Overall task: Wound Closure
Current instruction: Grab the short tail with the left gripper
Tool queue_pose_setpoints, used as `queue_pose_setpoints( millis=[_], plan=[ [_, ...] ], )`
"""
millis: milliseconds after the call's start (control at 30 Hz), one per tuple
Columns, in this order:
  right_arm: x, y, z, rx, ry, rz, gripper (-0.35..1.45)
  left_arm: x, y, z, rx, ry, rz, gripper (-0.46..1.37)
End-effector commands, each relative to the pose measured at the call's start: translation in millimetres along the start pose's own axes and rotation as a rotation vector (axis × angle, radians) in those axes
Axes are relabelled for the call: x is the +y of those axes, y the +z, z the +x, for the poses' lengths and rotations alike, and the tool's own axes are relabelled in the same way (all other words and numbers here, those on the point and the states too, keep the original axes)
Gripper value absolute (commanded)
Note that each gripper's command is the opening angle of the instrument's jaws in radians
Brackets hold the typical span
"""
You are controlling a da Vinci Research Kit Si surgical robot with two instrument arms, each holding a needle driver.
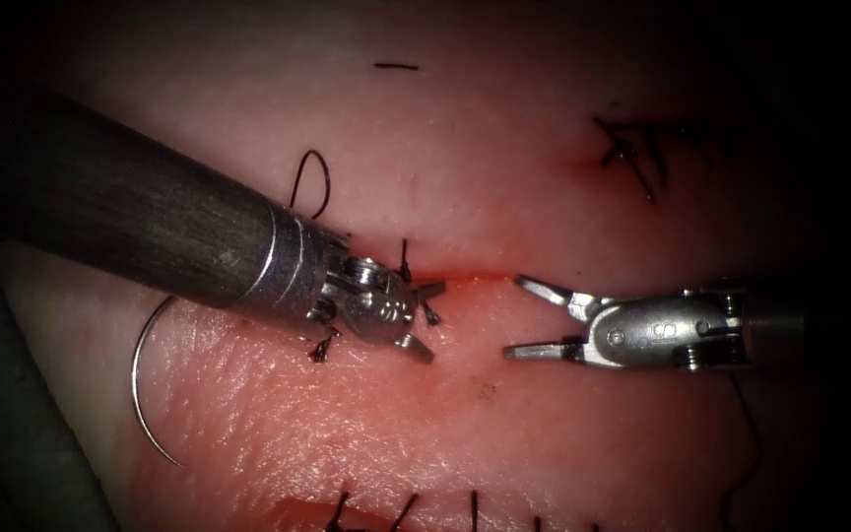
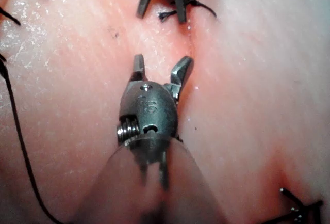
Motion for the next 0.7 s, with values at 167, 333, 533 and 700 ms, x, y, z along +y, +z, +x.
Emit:
queue_pose_setpoints(
  millis=[167,333,533,700],
  plan=[
    [-0.2,0.0,-0.1,-0.001,-0.001,0.002,1.12,-0.2,0.2,0.1,0.003,-0.001,-0.006,0.01],
    [-0.2,0.0,0.0,-0.001,-0.001,0.001,1.12,-0.3,0.2,-0.4,0.006,-0.005,-0.009,-0.35],
    [-0.3,0.0,0.0,-0.003,0.000,-0.002,1.11,-0.2,0.1,-0.4,-0.005,-0.025,0.002,-0.35],
    [0.0,0.2,-0.2,-0.004,0.001,-0.003,1.08,0.4,-0.4,-0.2,-0.007,-0.033,0.002,-0.35]
  ],
)
